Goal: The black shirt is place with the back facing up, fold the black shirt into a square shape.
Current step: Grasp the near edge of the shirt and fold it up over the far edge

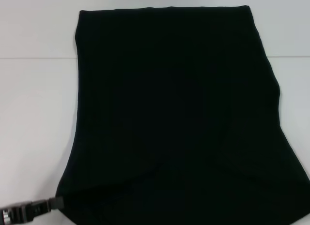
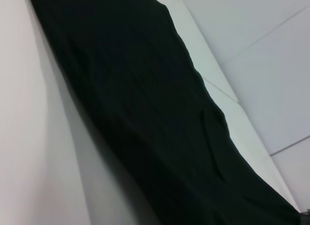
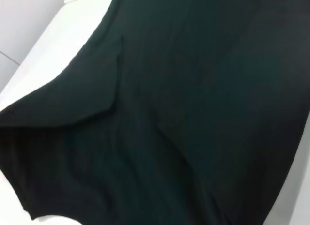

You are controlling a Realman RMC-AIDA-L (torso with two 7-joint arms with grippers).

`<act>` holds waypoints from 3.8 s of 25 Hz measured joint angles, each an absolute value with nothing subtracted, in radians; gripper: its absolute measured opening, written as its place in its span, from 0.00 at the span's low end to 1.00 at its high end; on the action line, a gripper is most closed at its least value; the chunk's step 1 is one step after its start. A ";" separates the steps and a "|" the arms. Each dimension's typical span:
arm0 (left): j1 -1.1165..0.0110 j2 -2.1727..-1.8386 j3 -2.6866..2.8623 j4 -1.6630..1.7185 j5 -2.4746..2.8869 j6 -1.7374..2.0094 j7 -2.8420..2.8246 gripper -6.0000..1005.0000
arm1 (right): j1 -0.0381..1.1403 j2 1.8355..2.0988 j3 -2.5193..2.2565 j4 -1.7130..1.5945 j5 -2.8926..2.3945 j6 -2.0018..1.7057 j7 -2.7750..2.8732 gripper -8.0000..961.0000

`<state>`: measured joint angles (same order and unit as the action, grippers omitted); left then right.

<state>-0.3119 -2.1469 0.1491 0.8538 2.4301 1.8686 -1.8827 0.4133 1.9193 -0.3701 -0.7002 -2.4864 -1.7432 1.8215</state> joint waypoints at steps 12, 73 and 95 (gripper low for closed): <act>-0.226 -2.162 0.122 0.845 2.438 1.970 -1.829 0.08 | 0.338 1.922 -0.334 -0.691 -2.491 -1.803 1.768 0.10; -0.891 -2.133 0.119 0.280 1.980 0.645 -1.461 0.11 | 0.957 1.989 -0.428 -0.260 -2.382 -0.566 1.721 0.10; -0.844 -2.128 0.208 0.377 1.985 0.895 -1.501 0.48 | 0.847 2.063 -0.512 -0.525 -2.387 -0.716 1.823 0.45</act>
